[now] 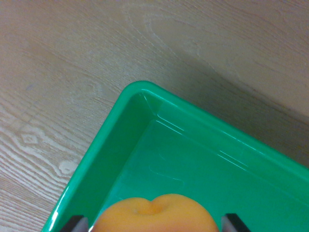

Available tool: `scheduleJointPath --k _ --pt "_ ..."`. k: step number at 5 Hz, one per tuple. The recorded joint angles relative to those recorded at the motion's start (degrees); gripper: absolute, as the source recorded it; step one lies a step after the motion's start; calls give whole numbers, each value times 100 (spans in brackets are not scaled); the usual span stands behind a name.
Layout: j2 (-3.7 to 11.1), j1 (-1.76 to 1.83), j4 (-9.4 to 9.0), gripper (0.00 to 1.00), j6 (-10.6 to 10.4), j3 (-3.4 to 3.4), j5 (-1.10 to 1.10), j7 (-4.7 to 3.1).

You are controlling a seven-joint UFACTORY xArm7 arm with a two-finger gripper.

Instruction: Pick fruit

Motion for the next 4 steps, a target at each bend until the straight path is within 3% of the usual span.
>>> scheduleJointPath --k 4 --pt "-65 -2 93 100 157 0 -2 7"
